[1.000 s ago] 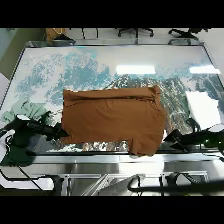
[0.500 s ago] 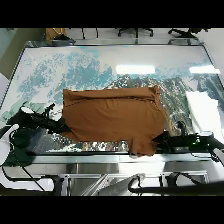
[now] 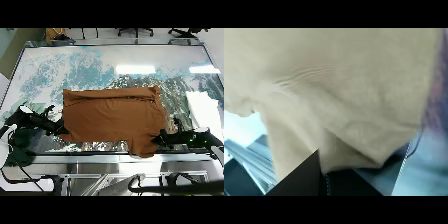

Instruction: Fold the shirts.

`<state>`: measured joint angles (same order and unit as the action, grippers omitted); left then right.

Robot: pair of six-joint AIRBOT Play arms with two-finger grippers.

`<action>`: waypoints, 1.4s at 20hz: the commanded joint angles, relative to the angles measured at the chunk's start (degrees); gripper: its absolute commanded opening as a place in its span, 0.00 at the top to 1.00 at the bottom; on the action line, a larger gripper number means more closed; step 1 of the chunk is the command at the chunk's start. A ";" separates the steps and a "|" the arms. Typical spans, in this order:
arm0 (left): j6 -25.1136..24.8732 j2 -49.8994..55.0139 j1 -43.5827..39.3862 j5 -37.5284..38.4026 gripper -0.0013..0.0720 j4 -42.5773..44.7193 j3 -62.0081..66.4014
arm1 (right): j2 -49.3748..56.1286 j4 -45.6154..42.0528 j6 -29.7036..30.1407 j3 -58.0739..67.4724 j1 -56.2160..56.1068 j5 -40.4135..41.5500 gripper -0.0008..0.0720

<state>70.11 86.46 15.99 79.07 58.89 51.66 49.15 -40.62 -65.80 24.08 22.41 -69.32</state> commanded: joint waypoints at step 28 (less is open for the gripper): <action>10.49 20.44 -11.15 2.19 0.95 13.94 43.32 | 27.06 6.75 16.63 36.92 -10.51 18.51 0.95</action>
<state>80.60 100.16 5.15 82.24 73.52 89.17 69.19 -34.50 -51.70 57.71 13.47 -53.25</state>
